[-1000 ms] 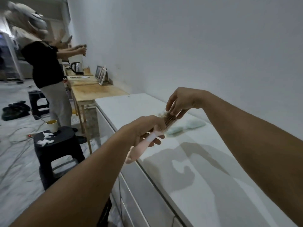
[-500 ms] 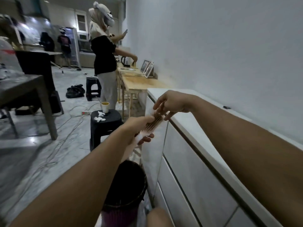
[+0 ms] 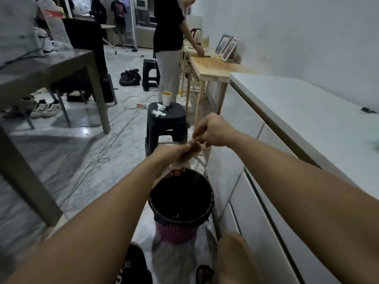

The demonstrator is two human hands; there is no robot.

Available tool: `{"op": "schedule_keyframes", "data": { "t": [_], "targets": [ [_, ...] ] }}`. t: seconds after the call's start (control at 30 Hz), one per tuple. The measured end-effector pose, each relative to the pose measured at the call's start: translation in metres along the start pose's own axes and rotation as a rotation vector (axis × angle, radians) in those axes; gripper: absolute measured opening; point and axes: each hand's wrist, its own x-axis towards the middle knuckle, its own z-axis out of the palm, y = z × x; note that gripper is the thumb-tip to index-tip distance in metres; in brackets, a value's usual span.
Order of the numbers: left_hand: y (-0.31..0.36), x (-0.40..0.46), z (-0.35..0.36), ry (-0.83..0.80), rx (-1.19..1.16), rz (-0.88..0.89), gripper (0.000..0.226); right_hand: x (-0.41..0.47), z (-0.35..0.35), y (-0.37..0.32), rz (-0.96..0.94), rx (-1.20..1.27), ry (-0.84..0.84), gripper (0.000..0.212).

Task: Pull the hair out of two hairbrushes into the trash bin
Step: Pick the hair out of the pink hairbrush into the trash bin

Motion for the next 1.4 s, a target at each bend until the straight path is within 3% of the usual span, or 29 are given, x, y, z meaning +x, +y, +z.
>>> {"op": "schedule_keyframes", "data": {
  "t": [0.3, 0.43, 0.67, 0.8, 0.93, 1.1, 1.27, 1.4],
  "targets": [
    [-0.095, 0.079, -0.006, 0.178, 0.151, -0.11, 0.053, 0.038, 0.099, 0.079, 0.236, 0.252, 0.061, 0.027],
    [-0.137, 0.111, -0.005, 0.163, 0.226, -0.142, 0.065, 0.046, 0.139, 0.116, 0.396, 0.384, 0.111, 0.022],
    [-0.187, 0.162, 0.026, 0.134, 0.179, -0.226, 0.066, 0.064, 0.205, 0.16, 0.493, 0.606, 0.017, 0.016],
    [-0.214, 0.182, 0.04, 0.109, 0.037, -0.37, 0.065, 0.07, 0.23, 0.183, 0.51, 0.575, -0.029, 0.014],
    [-0.212, 0.198, 0.046, 0.005, -0.082, -0.382, 0.038, 0.072, 0.243, 0.2, 0.538, 0.587, -0.022, 0.01],
    [-0.205, 0.215, 0.058, -0.056, 0.063, -0.317, 0.072, 0.075, 0.25, 0.213, 0.49, 0.594, -0.044, 0.015],
    [-0.207, 0.233, 0.065, 0.101, 0.29, -0.247, 0.069, 0.089, 0.25, 0.228, 0.402, 0.456, -0.08, 0.025],
    [-0.205, 0.245, 0.059, 0.247, 0.273, -0.23, 0.077, 0.099, 0.251, 0.242, 0.418, 0.33, -0.015, 0.029]
  ]
}}
